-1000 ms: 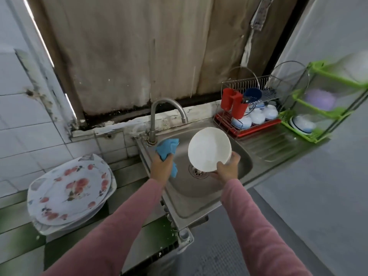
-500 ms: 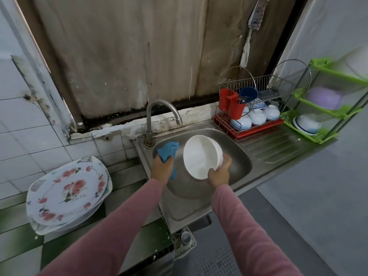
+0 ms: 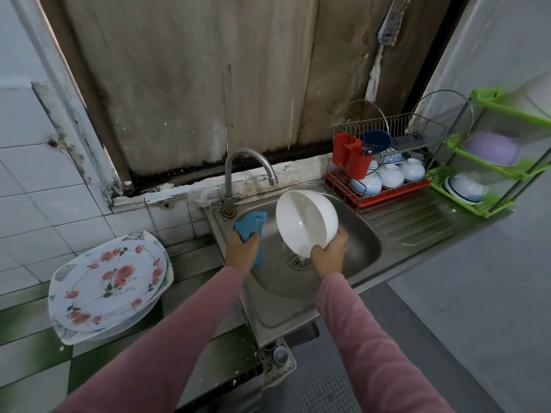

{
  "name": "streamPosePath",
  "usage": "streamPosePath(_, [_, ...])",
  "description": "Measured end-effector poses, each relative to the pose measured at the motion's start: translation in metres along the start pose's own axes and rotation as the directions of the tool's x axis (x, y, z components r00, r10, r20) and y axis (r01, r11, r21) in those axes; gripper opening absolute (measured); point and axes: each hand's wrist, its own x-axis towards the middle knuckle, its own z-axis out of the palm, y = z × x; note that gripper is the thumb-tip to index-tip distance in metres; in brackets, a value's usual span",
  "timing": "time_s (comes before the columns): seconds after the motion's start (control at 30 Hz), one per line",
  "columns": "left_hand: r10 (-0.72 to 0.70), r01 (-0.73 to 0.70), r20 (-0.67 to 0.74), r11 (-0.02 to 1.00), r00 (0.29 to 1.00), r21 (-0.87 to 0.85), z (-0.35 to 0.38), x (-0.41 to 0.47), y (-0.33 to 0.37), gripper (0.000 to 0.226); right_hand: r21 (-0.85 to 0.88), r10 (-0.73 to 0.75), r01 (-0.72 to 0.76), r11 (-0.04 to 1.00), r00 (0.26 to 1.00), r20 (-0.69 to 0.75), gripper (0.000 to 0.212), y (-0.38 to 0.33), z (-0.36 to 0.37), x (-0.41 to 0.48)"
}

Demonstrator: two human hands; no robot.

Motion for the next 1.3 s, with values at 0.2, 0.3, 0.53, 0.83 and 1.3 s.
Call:
streamPosePath(0.2, [-0.041, 0.040, -0.006, 0.999, 0.999, -0.035, -0.008, 0.000, -0.002, 0.013, 0.049, -0.045, 0.045, 0.998, 0.999, -0.005, 0.079, -0.006, 0.007, -0.012])
streamPosePath(0.3, [-0.030, 0.030, -0.009, 0.998, 1.000, -0.053, -0.013, -0.002, -0.001, 0.012, 0.064, -0.104, 0.105, 0.992, 0.994, -0.018, 0.080, -0.009, 0.011, -0.018])
streamPosePath(0.53, [-0.032, 0.035, 0.040, 0.998, 0.999, -0.060, -0.026, -0.008, -0.003, 0.015, 0.060, -0.184, 0.184, 0.981, 0.983, -0.008, 0.077, -0.018, 0.017, -0.041])
streamPosePath(0.83, [-0.020, 0.025, 0.075, 0.997, 0.997, -0.072, -0.060, -0.012, 0.000, 0.015, 0.154, -0.180, 0.184, 0.971, 0.983, -0.040, 0.068, -0.020, 0.037, -0.060])
streamPosePath(1.3, [0.137, -0.165, -0.394, 0.986, 0.909, -0.038, -0.173, -0.014, -0.012, 0.034, 0.248, 0.234, -0.382, 0.890, 0.851, 0.471, 0.056, -0.028, 0.135, -0.126])
